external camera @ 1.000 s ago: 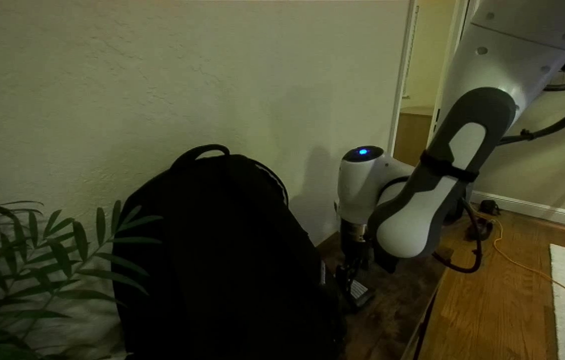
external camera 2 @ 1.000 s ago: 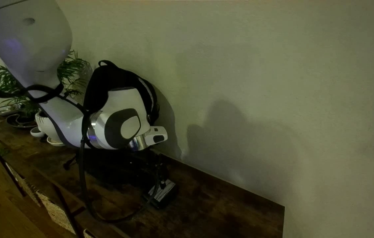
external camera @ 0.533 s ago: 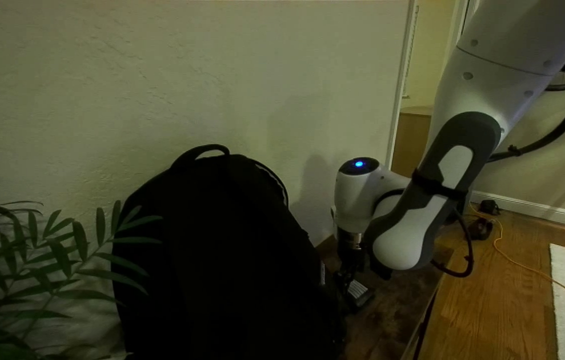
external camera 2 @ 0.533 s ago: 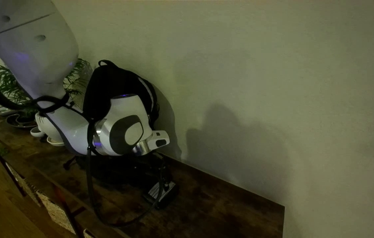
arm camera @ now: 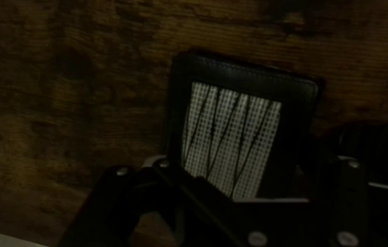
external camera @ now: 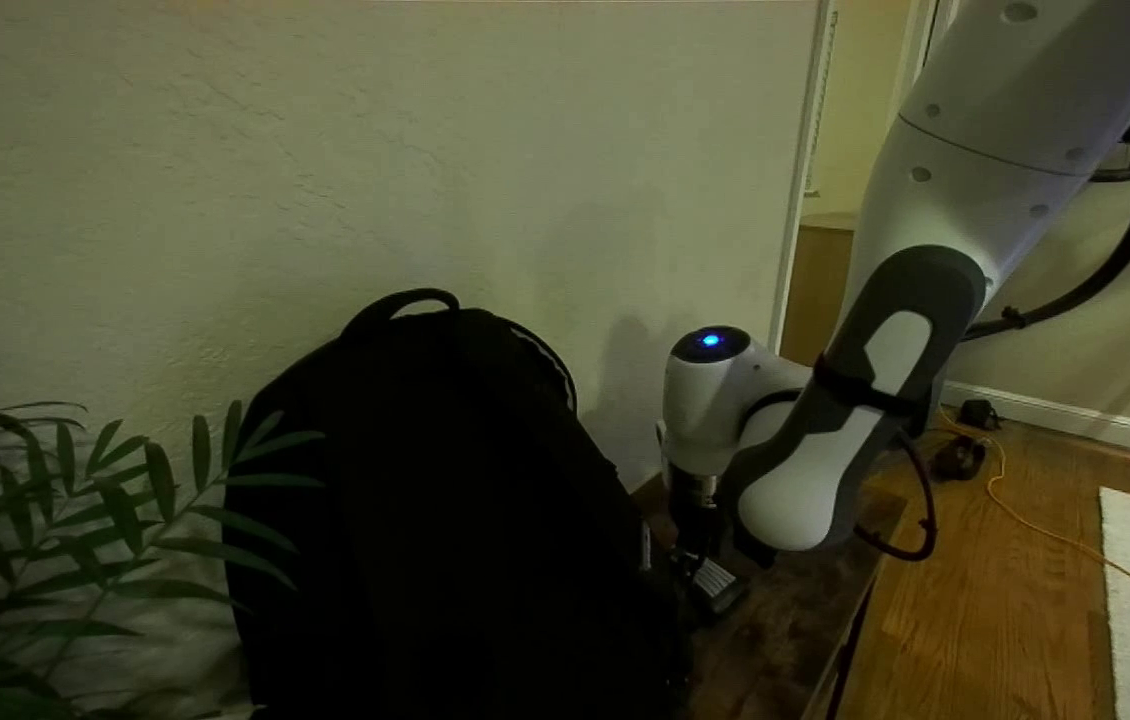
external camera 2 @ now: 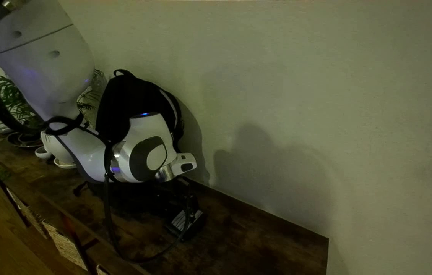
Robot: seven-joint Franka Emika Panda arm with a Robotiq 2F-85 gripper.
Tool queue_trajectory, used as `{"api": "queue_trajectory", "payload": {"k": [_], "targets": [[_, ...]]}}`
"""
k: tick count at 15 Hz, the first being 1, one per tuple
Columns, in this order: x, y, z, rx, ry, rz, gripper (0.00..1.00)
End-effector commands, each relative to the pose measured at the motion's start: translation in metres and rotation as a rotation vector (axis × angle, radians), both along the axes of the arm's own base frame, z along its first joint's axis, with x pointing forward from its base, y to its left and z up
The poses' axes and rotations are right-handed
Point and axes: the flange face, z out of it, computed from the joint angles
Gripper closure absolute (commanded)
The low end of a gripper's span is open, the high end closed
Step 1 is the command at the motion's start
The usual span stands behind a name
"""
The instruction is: Put the wallet in the backpack
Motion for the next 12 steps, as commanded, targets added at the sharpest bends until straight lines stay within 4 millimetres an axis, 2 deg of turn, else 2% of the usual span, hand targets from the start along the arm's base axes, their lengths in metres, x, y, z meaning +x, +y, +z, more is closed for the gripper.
{"api": "queue_trajectory", "payload": {"k": [1, 9, 12], "targets": [[-0.0017, 0.0009, 0.0014, -0.005, -0.01, -0.01, 0.46], [-0.0042, -0.0022, 0.0046, 0.005, -0.002, -0.014, 0.97], [-0.0066, -0.0013, 0.0088, 0.031, 0.028, 0.003, 1.0]]}}
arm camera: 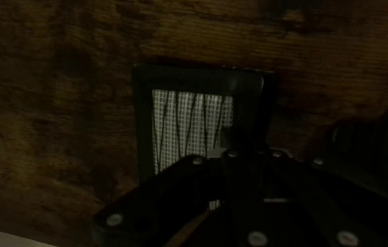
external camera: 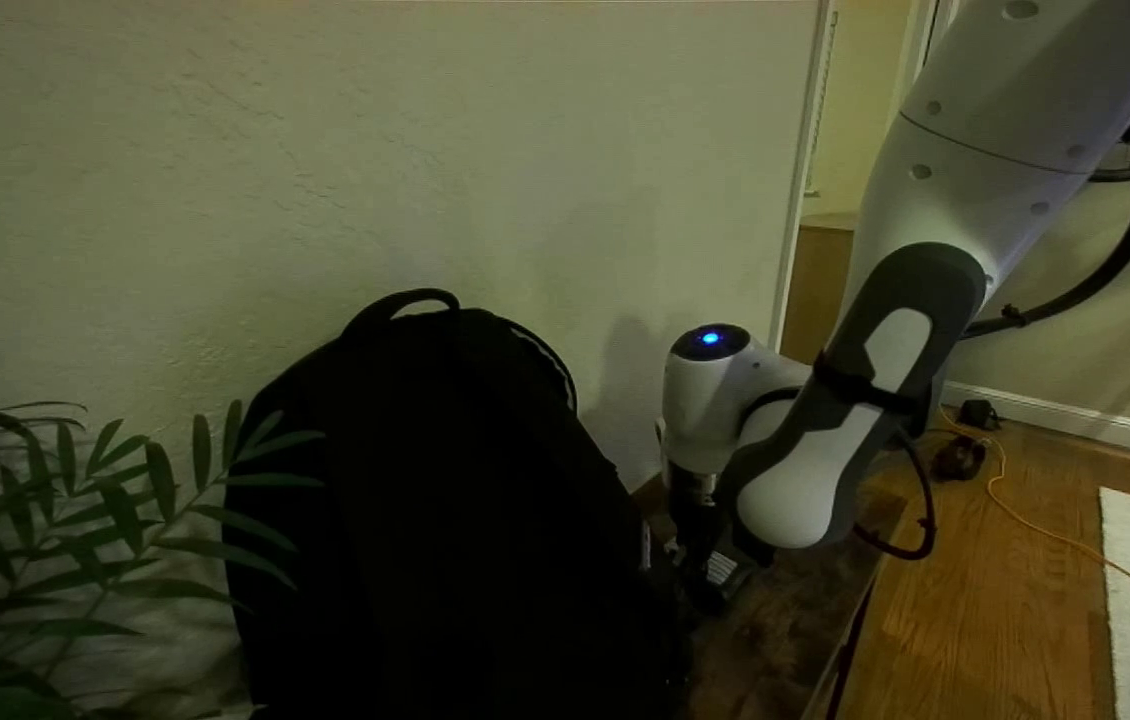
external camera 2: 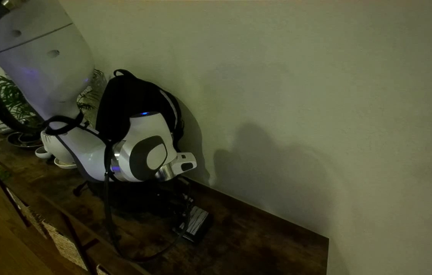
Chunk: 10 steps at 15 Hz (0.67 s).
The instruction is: Put the wallet in the backpack
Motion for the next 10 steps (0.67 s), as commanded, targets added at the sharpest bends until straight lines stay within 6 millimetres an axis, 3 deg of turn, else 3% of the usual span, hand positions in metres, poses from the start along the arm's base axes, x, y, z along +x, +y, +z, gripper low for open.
{"api": "queue_trajectory", "payload": {"k": [1, 6, 10], "targets": [[-0.009, -0.001, 0.011, 0.048, 0.047, 0.02, 0.97], [-0.008, -0.014, 0.04, 0.127, 0.095, 0.087, 0.99], [-0.003, -0.037, 0.066, 0.219, 0.144, 0.112, 0.99]]}}
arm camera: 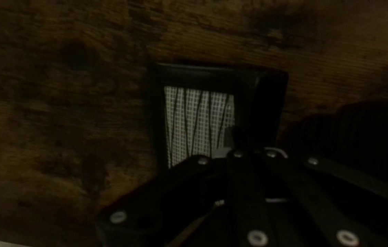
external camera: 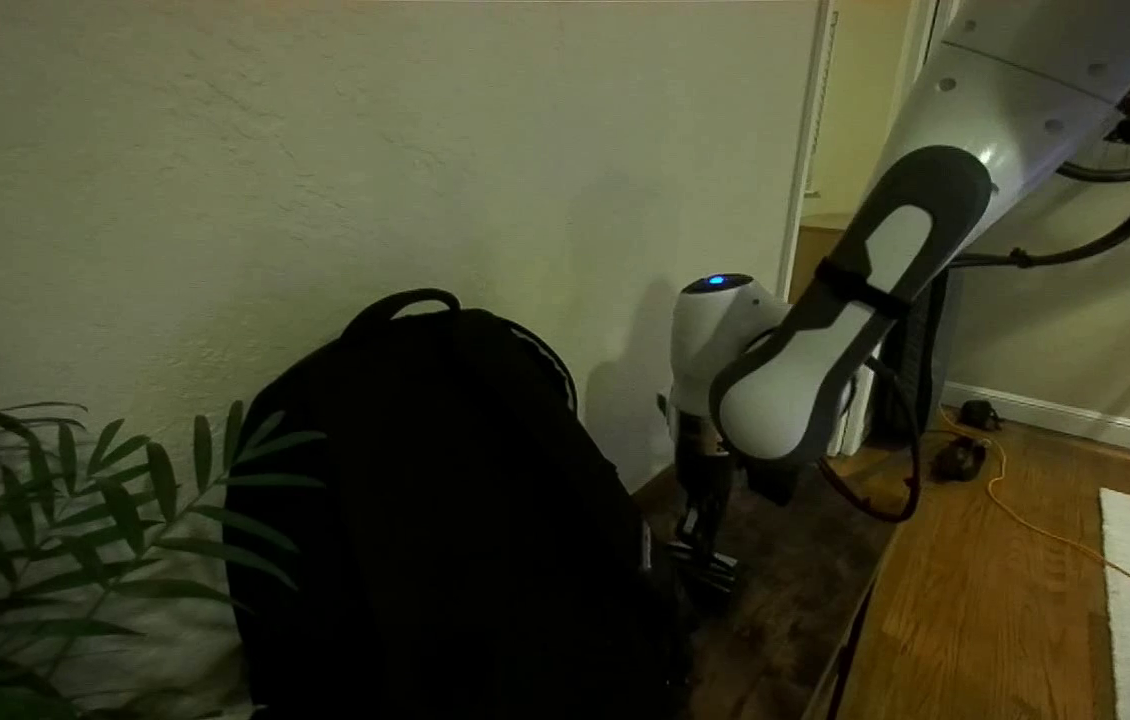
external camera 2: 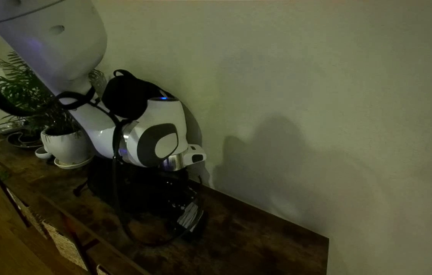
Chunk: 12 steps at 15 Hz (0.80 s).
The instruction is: Put the wallet in the backpack
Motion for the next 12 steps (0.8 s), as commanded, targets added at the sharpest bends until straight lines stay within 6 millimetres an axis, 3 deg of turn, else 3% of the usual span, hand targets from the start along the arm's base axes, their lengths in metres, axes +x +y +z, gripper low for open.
{"api": "queue_trajectory", "payload": {"k": [1, 6, 12], "targets": [[-0.009, -0.02, 0.032, 0.102, 0.067, 0.021, 0.99], [-0.006, -0.056, 0.046, 0.237, 0.131, 0.013, 0.99], [-0.003, -0.092, 0.029, 0.34, 0.133, -0.005, 0.99]]}}
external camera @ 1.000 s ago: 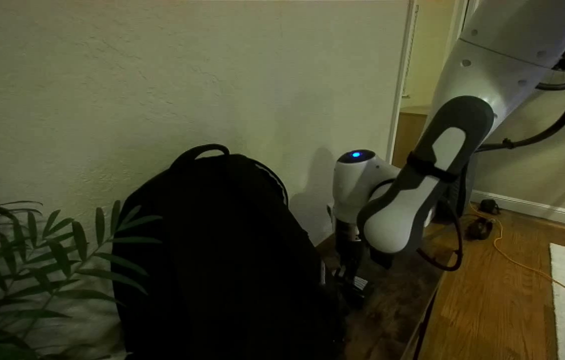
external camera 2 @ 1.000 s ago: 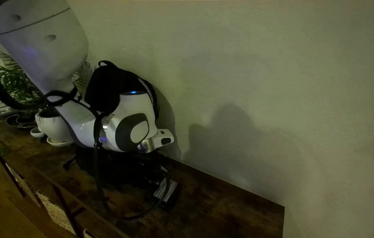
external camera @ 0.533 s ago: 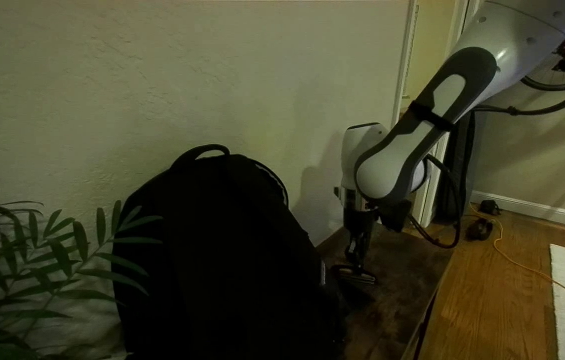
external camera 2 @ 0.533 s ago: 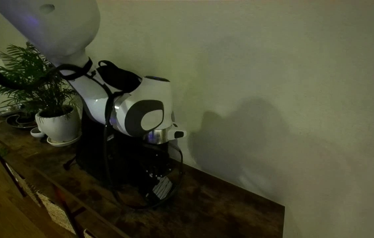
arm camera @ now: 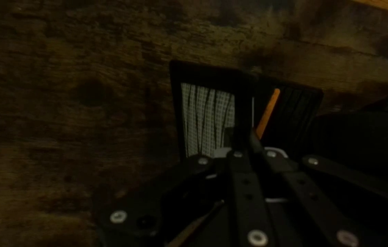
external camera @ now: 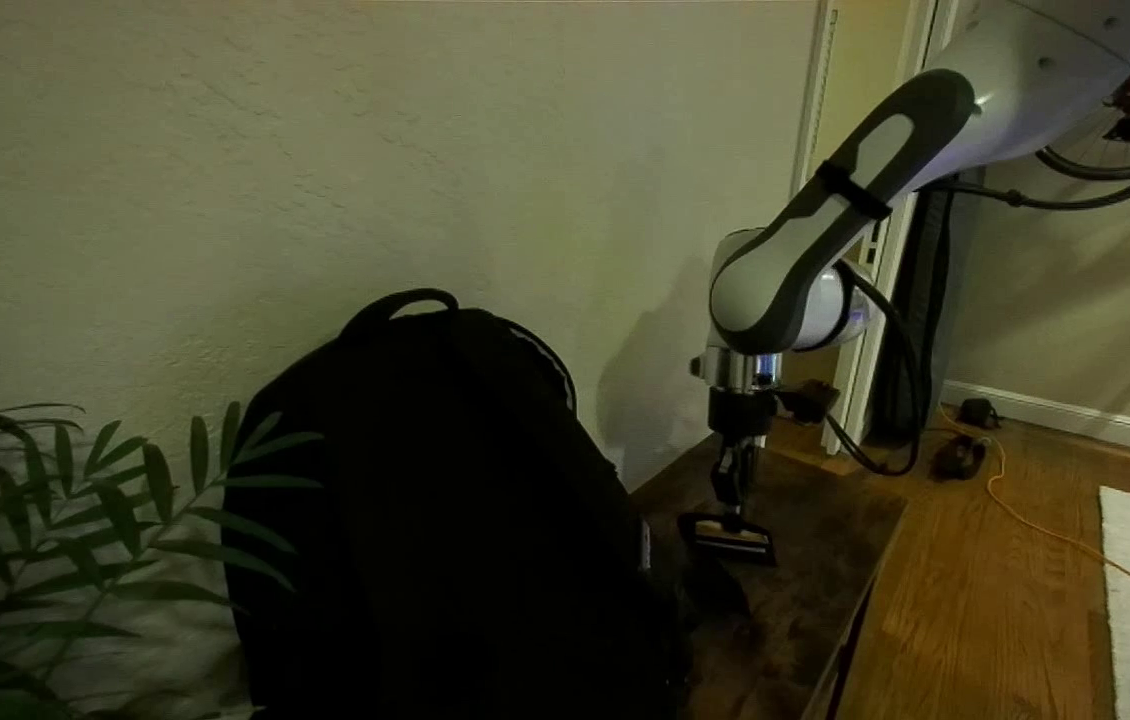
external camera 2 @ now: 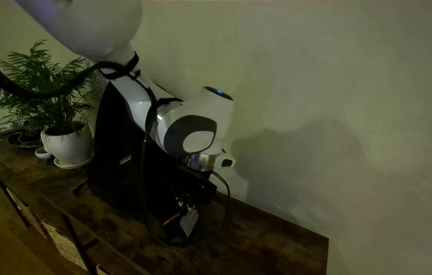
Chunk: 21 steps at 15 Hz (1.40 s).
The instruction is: Put the wallet in the backpack
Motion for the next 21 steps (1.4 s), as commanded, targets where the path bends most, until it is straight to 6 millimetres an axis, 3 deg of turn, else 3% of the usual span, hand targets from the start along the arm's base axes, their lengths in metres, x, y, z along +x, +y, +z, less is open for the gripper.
{"api": "queue_trajectory", "payload": {"k": [1, 6, 13, 21], "targets": [[0.002, -0.016, -0.01, 0.078, 0.01, -0.004, 0.99], [0.004, -0.029, -0.028, 0.116, 0.017, -0.003, 0.99], [0.012, -0.051, -0.017, 0.099, 0.009, -0.012, 0.99], [0.013, -0.063, -0.022, 0.014, 0.027, 0.027, 0.99]]}}
